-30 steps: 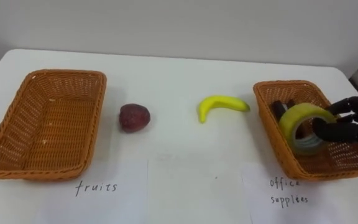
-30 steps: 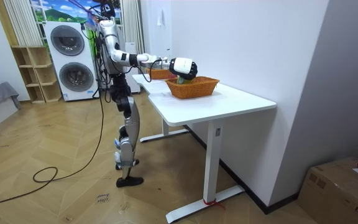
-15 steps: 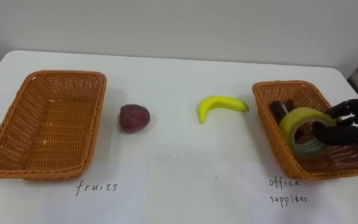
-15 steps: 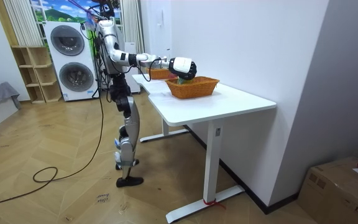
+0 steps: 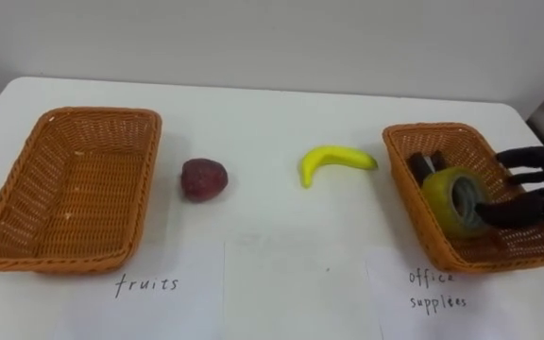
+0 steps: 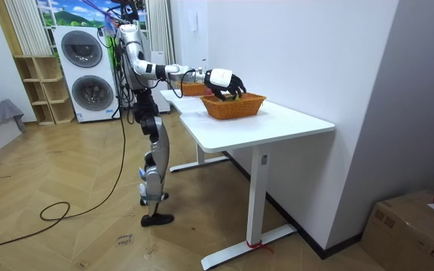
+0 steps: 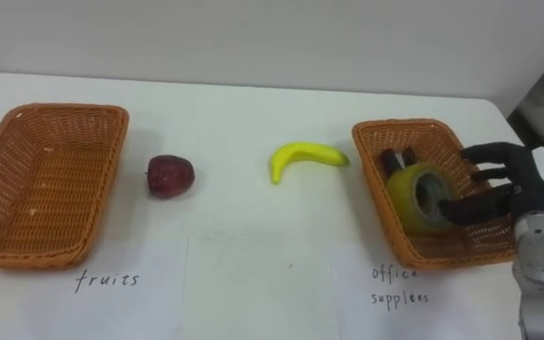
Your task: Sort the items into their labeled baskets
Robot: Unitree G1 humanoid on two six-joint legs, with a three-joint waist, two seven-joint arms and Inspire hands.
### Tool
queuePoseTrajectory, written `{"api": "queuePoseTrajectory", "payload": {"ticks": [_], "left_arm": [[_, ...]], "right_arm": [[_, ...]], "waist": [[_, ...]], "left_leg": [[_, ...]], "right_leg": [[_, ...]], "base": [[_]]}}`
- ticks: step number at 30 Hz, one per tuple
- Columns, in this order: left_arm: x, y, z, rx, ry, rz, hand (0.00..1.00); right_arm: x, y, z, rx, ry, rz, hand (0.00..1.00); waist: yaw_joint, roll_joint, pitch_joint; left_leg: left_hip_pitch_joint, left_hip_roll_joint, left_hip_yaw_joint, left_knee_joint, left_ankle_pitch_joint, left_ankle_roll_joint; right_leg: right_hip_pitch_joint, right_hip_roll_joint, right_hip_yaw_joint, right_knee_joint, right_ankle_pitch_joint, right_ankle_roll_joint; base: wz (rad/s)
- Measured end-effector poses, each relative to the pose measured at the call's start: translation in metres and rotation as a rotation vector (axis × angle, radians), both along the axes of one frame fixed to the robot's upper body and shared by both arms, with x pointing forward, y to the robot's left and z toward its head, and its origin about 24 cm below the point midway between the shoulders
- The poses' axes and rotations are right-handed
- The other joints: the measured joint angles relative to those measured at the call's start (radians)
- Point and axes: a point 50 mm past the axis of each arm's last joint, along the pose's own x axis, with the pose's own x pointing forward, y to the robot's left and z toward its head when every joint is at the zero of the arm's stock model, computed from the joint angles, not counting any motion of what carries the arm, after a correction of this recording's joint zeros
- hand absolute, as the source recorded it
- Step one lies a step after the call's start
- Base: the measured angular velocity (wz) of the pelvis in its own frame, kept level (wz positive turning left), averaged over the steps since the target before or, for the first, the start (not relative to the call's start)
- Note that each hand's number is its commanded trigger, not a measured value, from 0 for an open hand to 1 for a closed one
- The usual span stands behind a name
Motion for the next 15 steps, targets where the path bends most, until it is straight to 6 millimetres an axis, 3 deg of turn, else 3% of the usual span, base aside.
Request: {"api": "queuePoseTrajectory", "payload": {"ticks": [9, 15], "left_arm": [[0.001, -0.001, 0.0, -0.001, 0.006, -0.004, 0.0], [0.003, 0.0, 0.0, -0.005, 0.009, -0.004, 0.0]], "right_arm": [[0.001, 0.002, 0.004, -0.004, -0.012, 0.011, 0.0], [0.005, 0.008, 0.016, -0.016, -0.06, 0.048, 0.0]], "waist": [[0.001, 0.0, 0.0002], [-0.001, -0.008, -0.0014]], "left_leg": [[-0.001, 0.0, -0.001, -0.001, 0.0, 0.0], [0.0, 0.001, 0.0, 0.0, 0.0, 0.0]], "right_leg": [[0.0, 0.0, 0.002, 0.0, 0.0, 0.0], [0.0, 0.001, 0.002, -0.001, 0.0, 0.0]], "base": [[0.0], [0.0]]}}
